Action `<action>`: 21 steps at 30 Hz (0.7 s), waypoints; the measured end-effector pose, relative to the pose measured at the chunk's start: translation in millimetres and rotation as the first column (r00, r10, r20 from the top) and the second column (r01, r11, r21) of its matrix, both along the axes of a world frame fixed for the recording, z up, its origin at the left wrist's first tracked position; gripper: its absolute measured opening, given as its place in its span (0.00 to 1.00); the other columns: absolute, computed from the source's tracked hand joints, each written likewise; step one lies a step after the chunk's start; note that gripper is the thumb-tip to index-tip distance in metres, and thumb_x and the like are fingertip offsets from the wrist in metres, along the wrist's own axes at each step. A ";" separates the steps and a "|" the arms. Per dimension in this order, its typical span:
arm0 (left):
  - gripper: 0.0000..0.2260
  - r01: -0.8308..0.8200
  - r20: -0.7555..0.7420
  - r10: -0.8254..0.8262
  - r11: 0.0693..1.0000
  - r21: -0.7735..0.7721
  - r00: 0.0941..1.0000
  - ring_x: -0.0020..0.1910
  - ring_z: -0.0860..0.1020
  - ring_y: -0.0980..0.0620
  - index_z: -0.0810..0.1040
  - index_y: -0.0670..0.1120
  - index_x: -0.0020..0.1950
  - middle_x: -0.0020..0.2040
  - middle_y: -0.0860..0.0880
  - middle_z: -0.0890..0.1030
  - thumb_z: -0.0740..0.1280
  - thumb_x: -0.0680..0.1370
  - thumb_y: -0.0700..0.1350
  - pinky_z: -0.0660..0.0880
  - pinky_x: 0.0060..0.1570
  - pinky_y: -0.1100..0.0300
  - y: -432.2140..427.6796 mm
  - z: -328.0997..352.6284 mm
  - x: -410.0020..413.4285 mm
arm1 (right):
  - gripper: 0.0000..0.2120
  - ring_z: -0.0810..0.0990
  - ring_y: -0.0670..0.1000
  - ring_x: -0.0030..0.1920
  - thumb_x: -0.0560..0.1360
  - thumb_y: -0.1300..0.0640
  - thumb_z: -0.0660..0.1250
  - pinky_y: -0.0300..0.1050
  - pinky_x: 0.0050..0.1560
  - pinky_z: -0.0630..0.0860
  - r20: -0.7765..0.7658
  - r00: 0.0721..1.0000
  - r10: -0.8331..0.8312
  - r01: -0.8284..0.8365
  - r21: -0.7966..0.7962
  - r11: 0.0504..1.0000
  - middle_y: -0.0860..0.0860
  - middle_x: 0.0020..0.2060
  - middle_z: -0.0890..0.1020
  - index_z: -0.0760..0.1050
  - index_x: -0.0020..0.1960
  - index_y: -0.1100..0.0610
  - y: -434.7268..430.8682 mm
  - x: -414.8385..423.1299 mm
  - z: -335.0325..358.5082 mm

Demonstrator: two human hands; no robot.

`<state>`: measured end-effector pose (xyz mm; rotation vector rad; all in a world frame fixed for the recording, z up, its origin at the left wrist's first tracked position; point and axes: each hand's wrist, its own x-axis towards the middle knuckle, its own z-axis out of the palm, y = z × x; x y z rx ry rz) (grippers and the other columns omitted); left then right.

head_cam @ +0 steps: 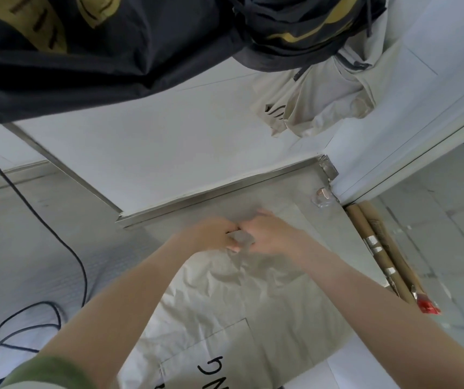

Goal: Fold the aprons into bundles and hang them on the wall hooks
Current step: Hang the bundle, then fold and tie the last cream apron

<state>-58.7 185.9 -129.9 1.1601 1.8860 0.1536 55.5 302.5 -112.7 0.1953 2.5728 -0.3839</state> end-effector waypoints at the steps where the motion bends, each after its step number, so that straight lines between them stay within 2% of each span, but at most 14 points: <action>1: 0.09 -0.025 0.026 0.025 1.000 0.000 0.999 0.44 0.77 0.49 0.77 0.48 0.49 0.44 0.48 0.79 0.68 0.74 0.53 0.68 0.41 0.58 -4.0 3.1 -1.2 | 0.14 0.76 0.55 0.61 0.75 0.56 0.64 0.44 0.57 0.66 0.013 0.999 -0.034 0.033 0.020 0.999 0.54 0.56 0.79 0.73 0.60 0.57 -0.2 -1.6 0.7; 2: 0.12 -0.044 0.040 0.045 0.999 -0.028 0.998 0.44 0.76 0.50 0.77 0.49 0.51 0.45 0.49 0.79 0.68 0.75 0.56 0.68 0.41 0.58 -9.3 2.1 -4.8 | 0.11 0.77 0.56 0.59 0.75 0.59 0.64 0.43 0.48 0.67 0.011 0.998 -0.059 0.059 0.046 0.997 0.54 0.55 0.79 0.74 0.57 0.57 1.2 -2.4 1.4; 4: 0.20 -0.053 0.018 0.056 0.990 -0.133 0.998 0.49 0.77 0.50 0.76 0.50 0.59 0.51 0.51 0.79 0.66 0.74 0.62 0.69 0.45 0.59 -24.1 -0.5 -13.7 | 0.07 0.76 0.57 0.58 0.75 0.61 0.62 0.42 0.42 0.63 -0.006 0.997 -0.081 0.082 0.100 0.992 0.54 0.55 0.79 0.74 0.53 0.54 5.5 -1.2 3.6; 7: 0.24 0.001 -0.026 -0.009 0.958 -0.287 1.000 0.52 0.78 0.50 0.79 0.47 0.58 0.54 0.50 0.81 0.67 0.73 0.63 0.71 0.50 0.60 -44.1 -4.8 -27.4 | 0.06 0.77 0.58 0.55 0.77 0.62 0.58 0.45 0.47 0.67 -0.042 0.993 -0.106 0.112 0.174 0.978 0.56 0.54 0.79 0.67 0.48 0.51 14.4 4.0 -2.6; 10: 0.21 0.023 -0.009 -0.029 0.925 -0.379 1.000 0.53 0.80 0.50 0.79 0.50 0.58 0.54 0.53 0.82 0.69 0.72 0.62 0.71 0.49 0.62 -57.9 -3.7 -36.6 | 0.10 0.76 0.58 0.56 0.77 0.65 0.56 0.46 0.52 0.69 -0.091 0.980 -0.175 0.193 0.263 0.945 0.56 0.55 0.79 0.68 0.54 0.53 24.0 4.7 -8.3; 11: 0.20 -0.008 0.008 0.012 0.928 -0.373 1.000 0.51 0.81 0.50 0.79 0.51 0.58 0.53 0.54 0.82 0.67 0.73 0.63 0.73 0.47 0.62 -60.3 -3.5 -38.8 | 0.13 0.74 0.58 0.59 0.77 0.65 0.57 0.46 0.56 0.68 -0.093 0.976 -0.198 0.217 0.295 0.931 0.56 0.58 0.77 0.68 0.59 0.55 27.9 5.4 -9.0; 13: 0.21 -0.174 0.117 0.225 0.924 -0.341 0.967 0.45 0.83 0.47 0.78 0.50 0.57 0.50 0.52 0.82 0.61 0.76 0.65 0.77 0.47 0.59 -64.6 -2.1 -42.1 | 0.18 0.70 0.57 0.66 0.77 0.64 0.57 0.47 0.63 0.64 -0.075 0.974 -0.214 0.227 0.366 0.903 0.56 0.64 0.73 0.66 0.66 0.58 34.6 9.2 -7.4; 15: 0.20 -0.281 0.280 0.356 0.919 -0.276 0.891 0.42 0.83 0.47 0.79 0.48 0.51 0.46 0.48 0.84 0.59 0.78 0.63 0.75 0.57 0.54 -67.5 3.6 -45.0 | 0.20 0.68 0.57 0.68 0.78 0.63 0.58 0.47 0.66 0.62 -0.075 0.969 -0.234 0.244 0.394 0.886 0.56 0.66 0.70 0.62 0.69 0.60 39.9 14.2 -4.1; 17: 0.14 -0.277 0.379 0.331 0.942 -0.191 0.864 0.44 0.82 0.49 0.77 0.48 0.45 0.45 0.48 0.83 0.62 0.74 0.58 0.74 0.58 0.55 -70.8 13.6 -45.0 | 0.19 0.70 0.57 0.66 0.78 0.62 0.58 0.46 0.63 0.64 -0.089 0.964 -0.252 0.267 0.364 0.892 0.56 0.65 0.71 0.63 0.68 0.60 39.9 17.7 -1.0; 19: 0.09 -0.239 0.458 0.299 0.953 -0.184 0.837 0.48 0.81 0.49 0.77 0.50 0.47 0.48 0.47 0.83 0.64 0.71 0.52 0.76 0.56 0.57 -73.3 18.3 -41.6 | 0.16 0.73 0.59 0.62 0.77 0.65 0.57 0.46 0.54 0.66 -0.093 0.957 -0.275 0.291 0.311 0.905 0.57 0.62 0.74 0.64 0.65 0.60 35.8 19.7 2.5; 21: 0.11 -0.193 0.524 0.270 0.961 -0.198 0.808 0.52 0.81 0.50 0.78 0.50 0.52 0.53 0.46 0.83 0.65 0.73 0.53 0.75 0.59 0.57 -74.3 17.6 -36.4 | 0.14 0.76 0.61 0.56 0.76 0.67 0.55 0.46 0.46 0.65 -0.093 0.955 -0.281 0.296 0.271 0.916 0.58 0.58 0.75 0.64 0.62 0.60 30.7 20.9 5.5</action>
